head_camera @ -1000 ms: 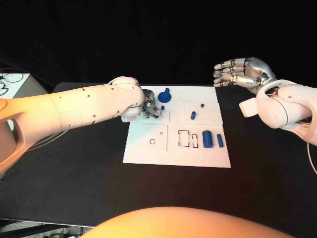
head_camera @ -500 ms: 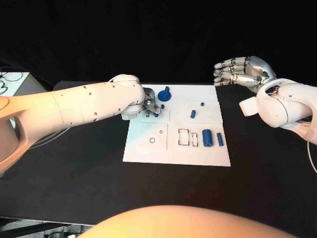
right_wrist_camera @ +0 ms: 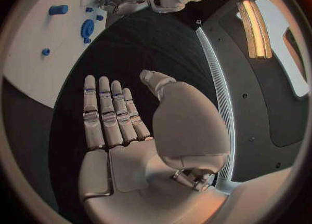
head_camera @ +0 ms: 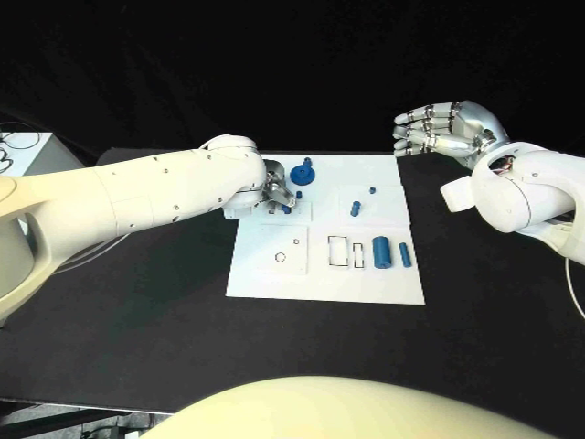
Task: Assemble the parts on the task board
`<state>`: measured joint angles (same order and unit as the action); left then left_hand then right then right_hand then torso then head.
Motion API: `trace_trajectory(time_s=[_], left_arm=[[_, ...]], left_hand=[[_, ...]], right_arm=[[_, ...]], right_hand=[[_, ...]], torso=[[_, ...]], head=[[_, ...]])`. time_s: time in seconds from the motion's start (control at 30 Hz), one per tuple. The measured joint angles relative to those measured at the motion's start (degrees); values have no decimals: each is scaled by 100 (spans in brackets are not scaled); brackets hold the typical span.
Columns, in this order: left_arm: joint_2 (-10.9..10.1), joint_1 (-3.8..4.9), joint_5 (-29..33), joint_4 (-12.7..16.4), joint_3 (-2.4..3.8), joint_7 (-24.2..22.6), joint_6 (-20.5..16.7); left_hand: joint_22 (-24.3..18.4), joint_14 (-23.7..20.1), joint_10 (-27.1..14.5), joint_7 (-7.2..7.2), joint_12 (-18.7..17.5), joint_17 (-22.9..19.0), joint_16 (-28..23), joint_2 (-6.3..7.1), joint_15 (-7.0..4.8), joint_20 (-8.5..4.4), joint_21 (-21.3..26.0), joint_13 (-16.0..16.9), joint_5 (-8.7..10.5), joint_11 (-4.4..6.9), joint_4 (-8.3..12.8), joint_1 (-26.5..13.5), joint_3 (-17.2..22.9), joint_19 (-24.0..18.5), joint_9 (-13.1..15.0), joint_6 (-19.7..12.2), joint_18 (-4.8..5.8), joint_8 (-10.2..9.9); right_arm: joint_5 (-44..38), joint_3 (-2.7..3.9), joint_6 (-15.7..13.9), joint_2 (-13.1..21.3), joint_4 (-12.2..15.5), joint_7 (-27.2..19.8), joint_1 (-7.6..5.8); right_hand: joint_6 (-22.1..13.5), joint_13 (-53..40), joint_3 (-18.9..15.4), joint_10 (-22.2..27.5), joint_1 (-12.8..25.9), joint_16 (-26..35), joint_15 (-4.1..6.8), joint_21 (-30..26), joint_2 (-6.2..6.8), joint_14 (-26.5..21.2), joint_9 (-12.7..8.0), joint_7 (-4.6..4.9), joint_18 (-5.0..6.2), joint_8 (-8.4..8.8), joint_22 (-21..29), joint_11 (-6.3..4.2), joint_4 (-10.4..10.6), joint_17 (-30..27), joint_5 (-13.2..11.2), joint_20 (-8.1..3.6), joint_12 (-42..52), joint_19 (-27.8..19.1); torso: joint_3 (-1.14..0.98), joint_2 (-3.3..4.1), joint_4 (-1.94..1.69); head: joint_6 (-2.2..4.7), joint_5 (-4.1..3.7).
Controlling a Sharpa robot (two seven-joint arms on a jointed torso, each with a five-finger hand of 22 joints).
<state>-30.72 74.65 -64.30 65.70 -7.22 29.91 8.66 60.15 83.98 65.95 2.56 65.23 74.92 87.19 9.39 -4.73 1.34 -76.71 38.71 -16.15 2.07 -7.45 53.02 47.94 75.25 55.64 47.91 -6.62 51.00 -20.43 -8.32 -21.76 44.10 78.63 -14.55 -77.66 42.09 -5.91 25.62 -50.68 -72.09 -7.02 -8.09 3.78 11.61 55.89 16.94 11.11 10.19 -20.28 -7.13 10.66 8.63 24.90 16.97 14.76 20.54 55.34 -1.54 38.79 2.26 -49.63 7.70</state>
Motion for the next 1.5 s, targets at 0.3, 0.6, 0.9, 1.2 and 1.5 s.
trace_trajectory(time_s=[0.3, 0.6, 0.9, 1.2, 1.5], left_arm=[[-16, 2, -5, 24, -4, -5, 20], [-35, 2, -62, 68, -10, -8, 20], [-44, 1, -145, 98, -16, -14, 12], [-49, 0, -165, 102, -18, -17, -1], [-49, -7, -158, 69, -24, -22, -10]], left_hand=[[-3, -2, 21, -2, 0, 0, 23, 65, -40, -21, 0, 16, -86, 20, 31, 87, -31, 21, 0, 2, 0, -3], [48, -3, 21, -2, 30, 0, 41, 65, -39, -42, 0, 64, -88, 20, 14, 88, -14, 42, 1, 2, 0, -20], [61, -3, 21, -2, 34, 0, 46, 65, -39, -42, 0, 65, -87, 18, 14, 88, -14, 42, 2, 2, 0, 7], [60, -3, 52, -21, 34, 0, 46, 65, -39, -20, 0, 18, -48, 28, 14, 87, -14, 63, 2, 22, 1, 12], [67, -3, 60, -189, 33, 0, 45, 211, -39, -41, 0, -13, 17, 38, 120, -198, -262, 84, 41, 190, 1, 19]], right_arm=[[-1, -1, 1, 11, 0, 3, 0], [-1, -1, 3, 12, 2, 3, 0], [-1, -1, 6, 13, 2, 4, 0], [-1, -1, 7, 14, 2, 6, 0], [-1, -1, 8, 20, 5, 8, 1]], right_hand=[[0, 0, 0, 0, 0, 0, 0, 0, 0, 0, 0, 0, 0, 0, 0, 0, 0, 0, 0, 0, 0, 0], [0, 7, 0, 0, 0, 0, 0, 0, 0, 0, 0, 0, 0, 0, 5, 0, 0, -8, 0, 0, 0, 0], [0, 6, 0, 0, 0, 0, 0, 0, 0, 0, 0, 0, 0, 0, 14, 0, 0, -7, 0, 0, 0, 0], [0, 6, 0, 0, 0, 0, 0, 0, 0, 0, 0, 0, 0, 0, 14, 0, 0, -7, 0, 0, 0, 0], [0, 17, 0, 0, 0, 23, 0, 0, 0, 0, 0, 0, 0, 0, 21, 0, 0, -17, 0, 0, 0, 0]], torso=[[3, -2, -4], [7, -2, -5], [7, -1, -6], [4, 2, -1], [1, 1, -2]], head=[[-9, -6], [-9, -5], [-14, -3], [-21, -10], [-27, -16]])
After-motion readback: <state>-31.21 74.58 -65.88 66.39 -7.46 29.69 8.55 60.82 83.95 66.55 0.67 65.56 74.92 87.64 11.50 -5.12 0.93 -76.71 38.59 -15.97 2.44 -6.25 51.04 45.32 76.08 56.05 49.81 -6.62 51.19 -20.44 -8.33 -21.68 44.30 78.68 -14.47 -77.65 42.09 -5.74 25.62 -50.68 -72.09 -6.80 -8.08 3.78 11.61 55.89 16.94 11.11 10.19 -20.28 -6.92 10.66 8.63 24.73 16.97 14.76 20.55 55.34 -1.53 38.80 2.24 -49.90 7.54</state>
